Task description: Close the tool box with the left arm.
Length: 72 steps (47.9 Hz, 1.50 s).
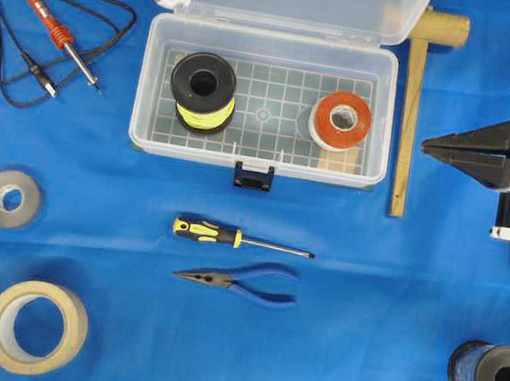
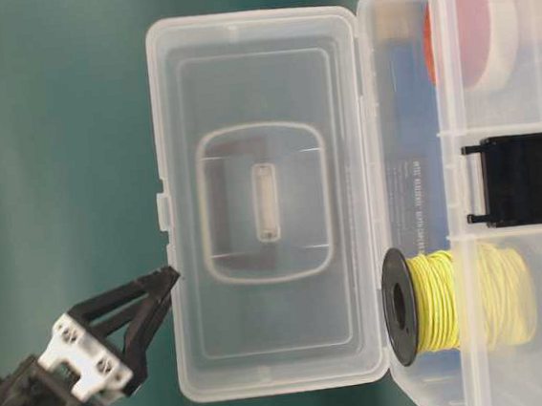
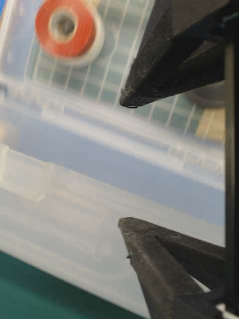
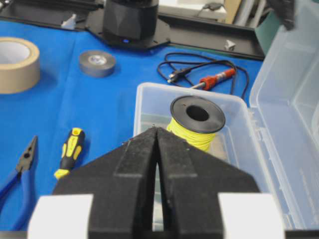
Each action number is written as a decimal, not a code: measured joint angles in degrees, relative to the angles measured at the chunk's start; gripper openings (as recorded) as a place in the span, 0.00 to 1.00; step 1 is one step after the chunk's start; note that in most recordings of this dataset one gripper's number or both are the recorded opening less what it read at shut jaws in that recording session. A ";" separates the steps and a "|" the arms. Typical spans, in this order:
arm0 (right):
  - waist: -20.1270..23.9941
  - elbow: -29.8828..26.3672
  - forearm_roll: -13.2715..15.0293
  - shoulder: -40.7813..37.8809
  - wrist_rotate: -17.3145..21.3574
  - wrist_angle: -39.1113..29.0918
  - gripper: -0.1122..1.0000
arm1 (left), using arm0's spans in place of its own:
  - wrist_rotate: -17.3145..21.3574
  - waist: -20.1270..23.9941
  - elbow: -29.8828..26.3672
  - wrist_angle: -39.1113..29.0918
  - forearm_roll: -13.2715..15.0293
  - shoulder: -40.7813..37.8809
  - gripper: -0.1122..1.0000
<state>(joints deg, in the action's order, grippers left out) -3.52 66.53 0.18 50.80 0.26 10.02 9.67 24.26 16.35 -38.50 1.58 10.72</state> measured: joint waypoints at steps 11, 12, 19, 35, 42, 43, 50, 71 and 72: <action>0.00 -0.09 -0.09 0.00 0.00 0.00 0.10 | -4.48 -8.00 6.50 0.00 0.88 4.92 0.90; 0.00 -0.09 0.00 -0.09 0.00 0.00 0.10 | -5.19 -8.88 7.12 0.00 0.88 5.19 0.90; 0.00 -0.09 -0.09 0.00 0.00 0.09 0.10 | -9.05 -13.62 10.90 -0.18 0.88 6.86 0.90; 0.00 -0.09 -0.09 -0.09 0.00 0.09 0.10 | -14.59 -24.96 16.79 0.18 0.88 12.48 0.89; 0.00 -0.09 -0.09 0.00 0.00 0.09 0.10 | -14.50 -25.58 18.63 4.13 0.62 17.31 0.89; 0.00 -0.09 0.00 0.00 0.00 0.09 0.10 | -14.33 -25.49 19.16 4.83 0.62 18.19 0.89; 0.00 -0.09 -0.09 0.18 0.00 0.09 0.10 | -12.66 -25.49 23.82 11.69 0.26 26.63 0.89; 0.00 -0.09 0.00 0.79 0.09 0.09 0.10 | -10.02 -25.40 45.00 30.67 0.26 50.71 0.89; -0.09 -0.09 -0.09 0.79 0.00 0.09 0.10 | -10.02 -25.40 46.14 31.38 0.18 51.68 0.89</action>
<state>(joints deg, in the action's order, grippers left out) -3.60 66.45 0.09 51.59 0.26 10.11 -0.35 -1.14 62.49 -7.12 1.76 62.40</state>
